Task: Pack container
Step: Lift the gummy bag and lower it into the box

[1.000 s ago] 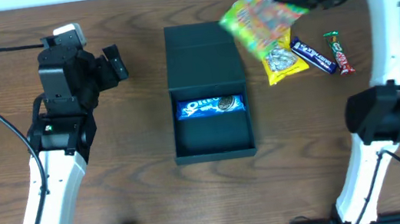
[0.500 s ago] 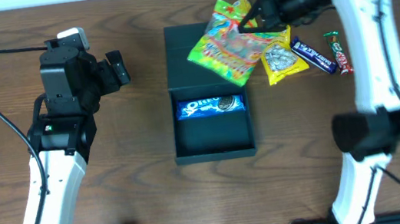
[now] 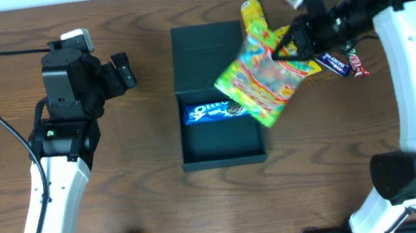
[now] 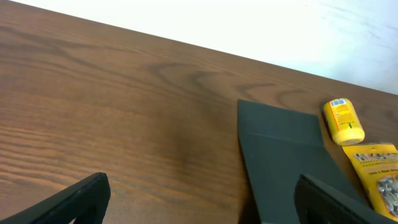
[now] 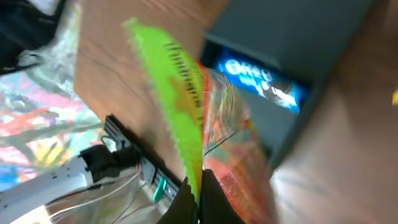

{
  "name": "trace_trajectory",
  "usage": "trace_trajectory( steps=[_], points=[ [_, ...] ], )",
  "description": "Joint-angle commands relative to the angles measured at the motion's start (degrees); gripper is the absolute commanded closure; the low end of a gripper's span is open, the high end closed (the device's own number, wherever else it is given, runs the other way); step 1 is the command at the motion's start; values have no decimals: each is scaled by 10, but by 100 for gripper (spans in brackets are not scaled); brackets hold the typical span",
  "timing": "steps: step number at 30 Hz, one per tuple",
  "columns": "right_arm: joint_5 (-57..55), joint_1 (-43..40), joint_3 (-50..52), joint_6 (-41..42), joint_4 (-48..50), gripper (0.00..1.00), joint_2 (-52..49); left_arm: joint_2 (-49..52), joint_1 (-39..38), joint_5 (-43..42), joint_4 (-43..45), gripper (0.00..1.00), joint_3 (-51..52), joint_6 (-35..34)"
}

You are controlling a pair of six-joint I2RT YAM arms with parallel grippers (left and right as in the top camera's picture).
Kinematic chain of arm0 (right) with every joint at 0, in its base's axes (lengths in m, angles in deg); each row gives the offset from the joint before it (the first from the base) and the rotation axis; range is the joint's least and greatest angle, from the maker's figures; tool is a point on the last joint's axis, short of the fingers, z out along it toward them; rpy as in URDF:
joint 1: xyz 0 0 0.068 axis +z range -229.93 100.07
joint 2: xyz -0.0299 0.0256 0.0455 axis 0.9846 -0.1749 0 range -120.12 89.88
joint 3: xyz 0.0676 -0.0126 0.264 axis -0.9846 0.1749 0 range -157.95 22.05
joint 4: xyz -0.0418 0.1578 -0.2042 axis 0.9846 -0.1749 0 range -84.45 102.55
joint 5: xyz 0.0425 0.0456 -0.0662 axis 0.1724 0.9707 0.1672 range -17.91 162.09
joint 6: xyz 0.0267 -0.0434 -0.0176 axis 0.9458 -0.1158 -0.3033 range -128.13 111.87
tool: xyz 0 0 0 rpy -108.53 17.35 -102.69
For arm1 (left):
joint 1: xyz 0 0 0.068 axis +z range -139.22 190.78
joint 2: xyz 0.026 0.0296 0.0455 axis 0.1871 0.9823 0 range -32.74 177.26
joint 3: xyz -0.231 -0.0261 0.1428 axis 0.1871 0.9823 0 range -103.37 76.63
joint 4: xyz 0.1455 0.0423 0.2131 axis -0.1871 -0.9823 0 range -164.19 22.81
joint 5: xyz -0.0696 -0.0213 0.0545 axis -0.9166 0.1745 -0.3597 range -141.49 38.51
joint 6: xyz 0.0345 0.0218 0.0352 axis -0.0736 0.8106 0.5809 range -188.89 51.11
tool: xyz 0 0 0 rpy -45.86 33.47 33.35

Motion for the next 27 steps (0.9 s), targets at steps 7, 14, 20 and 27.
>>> trace_trajectory(
  steps=[7, 14, 20, 27],
  points=[
    [30, -35, 252, -3, 113, 99, 229, -3, -2, -3, -1, 5, -17, 10],
    [238, -31, 350, 32, 216, 98, 254, -3, -1, -30, -3, 5, -17, 10],
    [283, 32, 456, 285, 463, 98, 254, -3, -1, -37, -19, 5, -17, 10],
    [185, 108, 564, 545, 686, 98, 259, -3, -1, -37, -19, 5, -17, 11]
  ],
)
